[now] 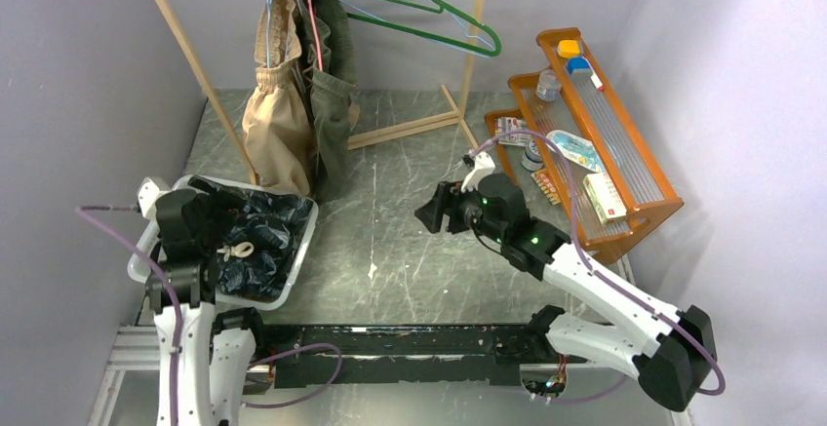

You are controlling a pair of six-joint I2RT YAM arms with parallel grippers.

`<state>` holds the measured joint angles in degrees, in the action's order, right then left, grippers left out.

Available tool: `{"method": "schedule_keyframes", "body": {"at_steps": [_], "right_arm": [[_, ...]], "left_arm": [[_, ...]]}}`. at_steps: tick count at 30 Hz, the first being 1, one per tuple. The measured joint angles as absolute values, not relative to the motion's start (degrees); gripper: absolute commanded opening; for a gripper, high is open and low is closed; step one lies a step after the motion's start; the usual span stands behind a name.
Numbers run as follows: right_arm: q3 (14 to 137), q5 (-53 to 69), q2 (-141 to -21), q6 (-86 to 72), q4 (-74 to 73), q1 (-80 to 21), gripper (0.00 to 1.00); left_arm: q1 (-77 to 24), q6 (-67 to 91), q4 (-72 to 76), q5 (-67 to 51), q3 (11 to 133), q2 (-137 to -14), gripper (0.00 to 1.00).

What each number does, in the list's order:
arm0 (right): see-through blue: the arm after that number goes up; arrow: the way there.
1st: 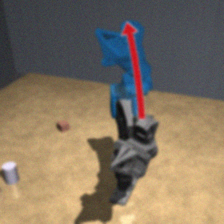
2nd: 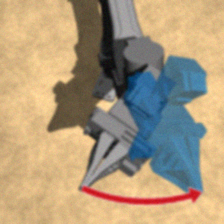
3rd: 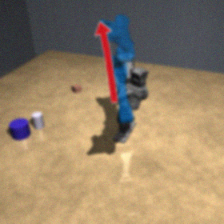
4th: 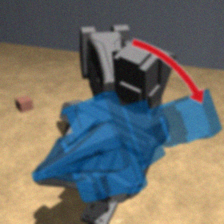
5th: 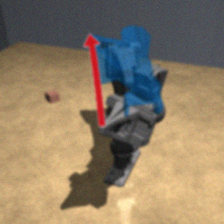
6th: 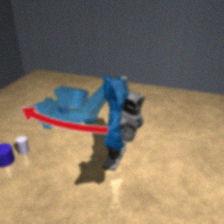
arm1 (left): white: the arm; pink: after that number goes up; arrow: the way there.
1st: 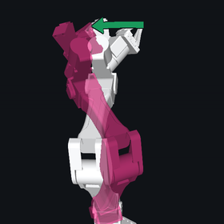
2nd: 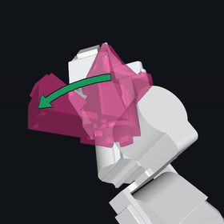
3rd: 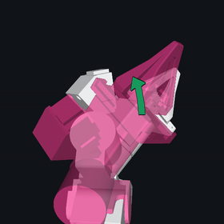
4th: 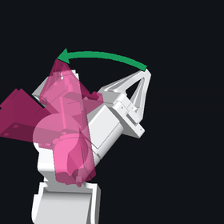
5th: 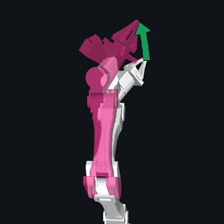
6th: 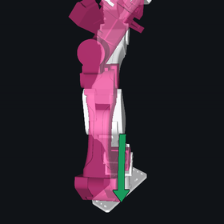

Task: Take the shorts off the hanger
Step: Place the shorts in the basket.

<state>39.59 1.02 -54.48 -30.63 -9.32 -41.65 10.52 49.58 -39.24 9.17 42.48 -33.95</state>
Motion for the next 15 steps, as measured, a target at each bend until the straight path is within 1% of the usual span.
{"method": "schedule_keyframes", "body": {"at_steps": [2,5,11,15], "right_arm": [[42.81,2.04,-56.93,-29.08,-9.23,-41.65,0.73],[49.41,2.85,-60.95,-26.76,-9.82,-41.63,0.74],[68.58,5.74,-71.13,-22.61,-10.17,-41.69,0.74],[81.87,5.69,-78.56,-20.86,-10.90,-41.82,0.74]], "left_arm": [[10.52,48.77,-38.26,9.17,42.09,-30.68,0.95],[10.52,47.05,-37.85,9.45,42.00,-29.12,0.94],[10.52,41.69,-37.98,11.44,42.00,-31.16,0.94],[10.52,39.18,-37.54,10.04,42.00,-32.93,0.94]]}}
